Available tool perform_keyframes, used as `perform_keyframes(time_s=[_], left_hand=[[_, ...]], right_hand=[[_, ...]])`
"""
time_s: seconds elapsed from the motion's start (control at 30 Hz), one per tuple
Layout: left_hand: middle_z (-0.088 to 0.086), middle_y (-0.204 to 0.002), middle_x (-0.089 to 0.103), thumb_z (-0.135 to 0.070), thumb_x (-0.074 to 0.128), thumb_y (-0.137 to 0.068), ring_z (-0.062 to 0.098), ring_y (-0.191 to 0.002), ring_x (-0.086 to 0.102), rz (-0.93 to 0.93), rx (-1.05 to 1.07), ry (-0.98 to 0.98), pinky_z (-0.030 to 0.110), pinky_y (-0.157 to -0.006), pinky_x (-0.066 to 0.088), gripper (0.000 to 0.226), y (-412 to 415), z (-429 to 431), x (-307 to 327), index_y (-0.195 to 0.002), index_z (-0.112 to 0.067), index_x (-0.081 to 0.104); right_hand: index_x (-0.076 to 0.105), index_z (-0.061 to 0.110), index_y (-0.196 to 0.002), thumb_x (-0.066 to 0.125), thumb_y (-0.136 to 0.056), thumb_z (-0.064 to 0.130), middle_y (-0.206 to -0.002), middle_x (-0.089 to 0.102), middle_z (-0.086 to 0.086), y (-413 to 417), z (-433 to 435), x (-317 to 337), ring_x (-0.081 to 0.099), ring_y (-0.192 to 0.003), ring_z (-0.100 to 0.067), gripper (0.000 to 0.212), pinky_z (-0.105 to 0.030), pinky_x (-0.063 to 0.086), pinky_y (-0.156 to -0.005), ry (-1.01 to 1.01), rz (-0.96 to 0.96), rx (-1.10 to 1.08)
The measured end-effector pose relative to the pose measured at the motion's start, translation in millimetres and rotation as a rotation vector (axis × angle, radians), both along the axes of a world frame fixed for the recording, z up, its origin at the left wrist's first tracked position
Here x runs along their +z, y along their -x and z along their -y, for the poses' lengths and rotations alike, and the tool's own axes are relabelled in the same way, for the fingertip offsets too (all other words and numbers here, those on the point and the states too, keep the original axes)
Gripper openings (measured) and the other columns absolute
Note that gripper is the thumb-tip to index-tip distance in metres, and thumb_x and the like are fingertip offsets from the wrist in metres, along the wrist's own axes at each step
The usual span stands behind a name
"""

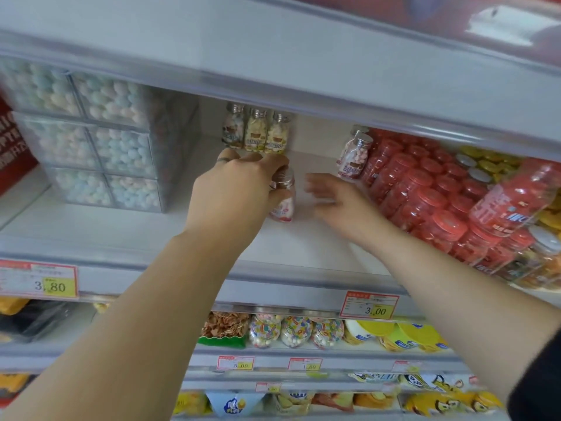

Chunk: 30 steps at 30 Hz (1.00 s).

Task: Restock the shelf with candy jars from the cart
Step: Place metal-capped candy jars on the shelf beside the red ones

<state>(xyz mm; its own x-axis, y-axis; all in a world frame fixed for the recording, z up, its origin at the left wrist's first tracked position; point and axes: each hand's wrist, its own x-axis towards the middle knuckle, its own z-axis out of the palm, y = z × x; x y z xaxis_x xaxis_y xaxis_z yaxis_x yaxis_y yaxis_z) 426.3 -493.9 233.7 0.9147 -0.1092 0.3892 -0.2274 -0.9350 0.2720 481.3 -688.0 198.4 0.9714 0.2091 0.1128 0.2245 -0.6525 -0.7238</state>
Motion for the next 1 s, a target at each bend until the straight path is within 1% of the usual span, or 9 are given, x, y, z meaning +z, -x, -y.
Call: perform_keyframes(time_s=[0.1, 0.23, 0.3, 0.4, 0.5, 0.6, 0.77, 0.87, 1.0], left_hand=[[-0.007, -0.119, 0.064, -0.046, 0.056, -0.095, 0.025, -0.113, 0.052, -0.025, -0.02, 0.028, 0.036, -0.072, 0.05, 0.032, -7, 4, 4, -0.125, -0.036, 0.058], [-0.004, -0.12, 0.064, -0.043, 0.059, -0.094, 0.025, -0.112, 0.055, -0.038, -0.048, 0.073, 0.042, -0.08, 0.054, 0.036, -12, 8, 4, -0.129, -0.037, 0.057], [-0.006, -0.125, 0.062, -0.043, 0.064, -0.091, 0.023, -0.115, 0.055, -0.034, -0.049, 0.116, 0.04, -0.08, 0.054, 0.052, -11, 5, 0, -0.14, -0.041, 0.047], [-0.012, -0.118, 0.058, -0.044, 0.075, -0.083, 0.016, -0.108, 0.058, -0.035, -0.073, 0.317, 0.04, -0.082, 0.055, 0.072, -4, -2, -11, -0.145, -0.041, 0.039], [-0.011, -0.118, 0.055, -0.04, 0.08, -0.079, 0.013, -0.105, 0.056, -0.117, -0.066, 0.557, 0.033, -0.088, 0.05, 0.086, 5, -5, -23, -0.149, -0.041, 0.031], [-0.002, -0.134, 0.057, -0.04, 0.081, -0.077, 0.02, -0.114, 0.058, -0.216, -0.037, 0.662, 0.029, -0.091, 0.044, 0.095, 8, -8, -30, -0.152, -0.04, 0.022], [-0.002, -0.137, 0.057, -0.043, 0.08, -0.079, 0.022, -0.114, 0.059, -0.255, -0.035, 0.631, 0.035, -0.096, 0.046, 0.091, 7, -5, -31, -0.151, -0.036, 0.026], [-0.002, -0.131, 0.06, -0.042, 0.08, -0.079, 0.023, -0.112, 0.06, -0.251, -0.046, 0.644, 0.034, -0.096, 0.048, 0.084, 5, -4, -32, -0.148, -0.034, 0.032], [0.0, -0.119, 0.064, -0.04, 0.08, -0.079, 0.024, -0.106, 0.061, -0.255, -0.038, 0.659, 0.031, -0.088, 0.046, 0.079, 4, -5, -34, -0.145, -0.033, 0.036]], right_hand=[[0.052, 0.03, -0.128, 0.075, -0.077, 0.01, -0.119, 0.063, 0.01, 25, -17, 9, 0.059, -0.113, -0.006, 0.059, -0.023, 0.049, -0.092, -0.067, -0.107, 0.203], [0.057, 0.029, -0.104, 0.081, -0.078, 0.024, -0.093, 0.068, 0.01, 15, -31, 4, 0.068, -0.087, -0.01, 0.036, -0.033, 0.055, -0.085, -0.115, -0.032, 0.094], [0.061, 0.025, -0.11, 0.081, -0.079, 0.023, -0.095, 0.072, 0.006, 12, -25, 0, 0.07, -0.087, -0.012, 0.037, -0.035, 0.056, -0.088, -0.171, -0.044, 0.053], [0.061, 0.024, -0.104, 0.079, -0.081, 0.022, -0.095, 0.072, 0.008, 5, -2, -6, 0.069, -0.087, -0.007, 0.03, -0.022, 0.052, -0.086, -0.093, 0.016, -0.096], [0.06, 0.017, -0.1, 0.072, -0.085, 0.016, -0.103, 0.069, -0.001, -4, 15, -8, 0.065, -0.096, -0.018, 0.02, -0.028, 0.048, -0.09, -0.004, 0.109, -0.258], [0.059, 0.009, -0.115, 0.066, -0.088, 0.011, -0.114, 0.066, -0.007, -12, 20, -11, 0.062, -0.107, -0.025, 0.027, -0.026, 0.044, -0.091, 0.031, 0.113, -0.339], [0.049, 0.012, -0.137, 0.068, -0.09, 0.022, -0.127, 0.062, -0.006, 36, 19, -6, 0.058, -0.117, -0.024, 0.051, -0.042, 0.046, -0.103, 0.024, 0.185, -0.429], [0.056, 0.021, -0.133, 0.06, -0.094, 0.027, -0.125, 0.063, 0.0, 65, 5, -1, 0.056, -0.115, -0.025, 0.04, -0.041, 0.047, -0.097, 0.301, 0.256, -0.266], [0.042, 0.027, -0.145, 0.045, -0.099, 0.038, -0.146, 0.048, -0.001, 41, -15, 5, 0.042, -0.129, -0.033, 0.048, -0.042, 0.039, -0.103, 0.718, 0.151, -0.166]])
